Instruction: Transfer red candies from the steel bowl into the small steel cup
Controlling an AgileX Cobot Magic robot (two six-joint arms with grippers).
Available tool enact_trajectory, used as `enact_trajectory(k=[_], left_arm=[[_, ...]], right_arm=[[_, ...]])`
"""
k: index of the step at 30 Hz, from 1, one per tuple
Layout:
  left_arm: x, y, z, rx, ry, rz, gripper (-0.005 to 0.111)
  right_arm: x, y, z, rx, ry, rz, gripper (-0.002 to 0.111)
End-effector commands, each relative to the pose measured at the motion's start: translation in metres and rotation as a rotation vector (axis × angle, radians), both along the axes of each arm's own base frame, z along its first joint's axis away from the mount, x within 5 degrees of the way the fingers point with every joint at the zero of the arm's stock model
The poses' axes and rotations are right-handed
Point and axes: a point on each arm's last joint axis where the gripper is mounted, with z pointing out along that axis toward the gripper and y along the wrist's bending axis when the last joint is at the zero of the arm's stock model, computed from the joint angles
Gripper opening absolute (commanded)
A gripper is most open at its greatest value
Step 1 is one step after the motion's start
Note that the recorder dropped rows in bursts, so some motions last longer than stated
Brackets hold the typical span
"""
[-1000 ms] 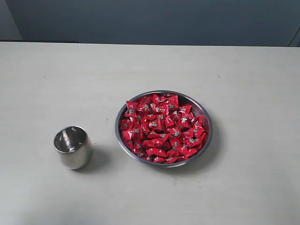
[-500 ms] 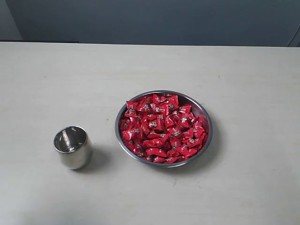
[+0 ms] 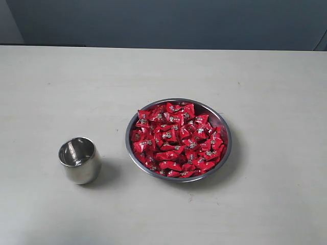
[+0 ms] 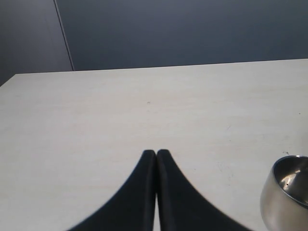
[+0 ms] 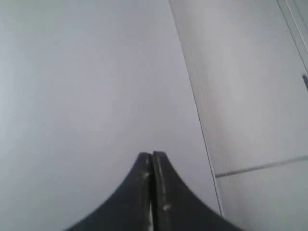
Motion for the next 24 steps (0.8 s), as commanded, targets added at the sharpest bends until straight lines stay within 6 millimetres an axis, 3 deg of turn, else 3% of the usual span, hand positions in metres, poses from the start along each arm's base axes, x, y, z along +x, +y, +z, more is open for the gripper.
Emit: enact_trajectory(k=[1,5,8,15,19,24], left_arm=[[0.0,0.0,-0.001,-0.003,-0.003,0.001,0.0],[0.0,0.0,-0.001,-0.003,-0.003,0.001,0.0],[0.0,0.0,-0.001,-0.003,-0.003,0.001,0.0],[0.0,0.0,-0.001,-0.003,-0.003,0.001,0.0],[0.0,0.0,-0.001,-0.003,-0.003,0.001,0.0],[0.0,0.0,-0.001,-0.003,-0.003,0.001,0.0]], right_arm=[[0.008,0.002,0.037,-0.042,0.023,0.005,-0.001],[0.053,0.0,0.046,-0.009,0.378,0.043,-0.001],[0.086,0.002,0.06,-0.018,0.54,0.095,-0.001],[0.155,0.039,0.075,-0.306,0.832,0.282,-0.001],[0.2,0.069,0.062,-0.437,1.029,0.44,-0.001],[0.246,0.1,0.016,-0.466,1.263,0.74,-0.001]])
